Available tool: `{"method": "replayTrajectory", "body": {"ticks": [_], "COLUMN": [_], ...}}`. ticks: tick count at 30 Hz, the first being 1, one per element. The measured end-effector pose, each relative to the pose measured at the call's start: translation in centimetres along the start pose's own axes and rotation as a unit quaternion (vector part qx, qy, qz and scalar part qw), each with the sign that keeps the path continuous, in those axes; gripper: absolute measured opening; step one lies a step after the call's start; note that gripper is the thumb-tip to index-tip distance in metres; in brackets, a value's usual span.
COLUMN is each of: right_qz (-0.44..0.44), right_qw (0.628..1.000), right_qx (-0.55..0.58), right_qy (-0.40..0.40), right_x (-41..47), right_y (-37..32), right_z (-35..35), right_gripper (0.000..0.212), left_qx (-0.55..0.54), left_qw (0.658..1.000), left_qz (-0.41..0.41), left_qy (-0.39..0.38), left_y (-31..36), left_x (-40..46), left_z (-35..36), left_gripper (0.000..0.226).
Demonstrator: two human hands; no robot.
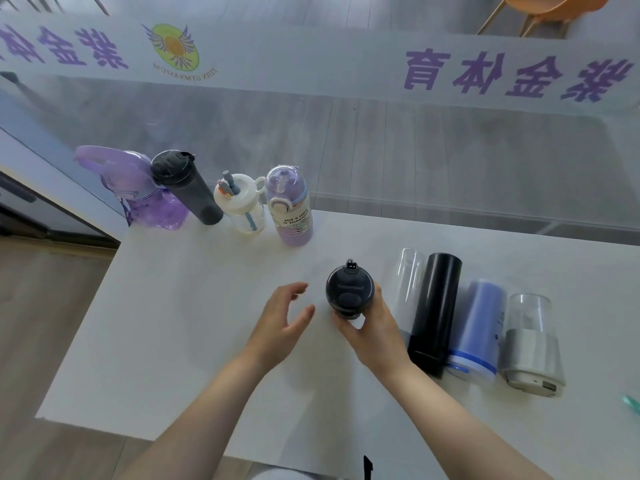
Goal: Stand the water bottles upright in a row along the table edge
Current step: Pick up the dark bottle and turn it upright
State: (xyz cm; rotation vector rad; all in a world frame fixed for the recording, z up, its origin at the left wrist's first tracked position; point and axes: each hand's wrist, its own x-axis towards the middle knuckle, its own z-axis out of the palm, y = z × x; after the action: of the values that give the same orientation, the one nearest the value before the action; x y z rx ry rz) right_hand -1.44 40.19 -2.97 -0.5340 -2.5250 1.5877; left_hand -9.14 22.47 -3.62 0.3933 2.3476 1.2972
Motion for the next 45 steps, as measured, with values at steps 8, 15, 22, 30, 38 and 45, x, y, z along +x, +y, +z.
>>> {"method": "replayTrajectory", "body": {"ticks": [8,15,22,30,38,45], "right_qz": [0.044,0.047,0.051,0.055,0.067,0.122], "right_qw": [0.999,0.998,0.998,0.996,0.997,0.99], "right_qx": [0.011,0.01,0.001,0.022,-0.027,-0.066], "right_qy": [0.021,0.032,0.042,0.061,0.025,-0.003], "right_x": [5.0,10.2,14.6,15.5,15.1,10.7], "right_y": [0.1,-0.6,-1.2,-1.2,0.0,1.1], "right_z": [-0.3,-0.2,-0.1,0.5,0.2,-3.2], "right_gripper": [0.07,0.066,0.068,0.068,0.079,0.083], "left_qx": [0.342,0.36,0.357,0.352,0.336,0.304], "left_qw": [0.937,0.931,0.932,0.934,0.94,0.95], "left_qz": [-0.049,-0.026,-0.017,-0.014,-0.025,-0.031], "left_qy": [0.053,0.056,0.055,0.053,0.046,0.069], "left_y": [-9.5,-10.6,-10.8,-10.6,-10.1,-9.9], "left_x": [1.6,1.1,1.3,1.3,1.3,1.4], "left_z": [-0.3,-0.3,-0.4,-0.6,-0.7,-1.1], "left_gripper": [0.065,0.059,0.059,0.06,0.06,0.059]}}
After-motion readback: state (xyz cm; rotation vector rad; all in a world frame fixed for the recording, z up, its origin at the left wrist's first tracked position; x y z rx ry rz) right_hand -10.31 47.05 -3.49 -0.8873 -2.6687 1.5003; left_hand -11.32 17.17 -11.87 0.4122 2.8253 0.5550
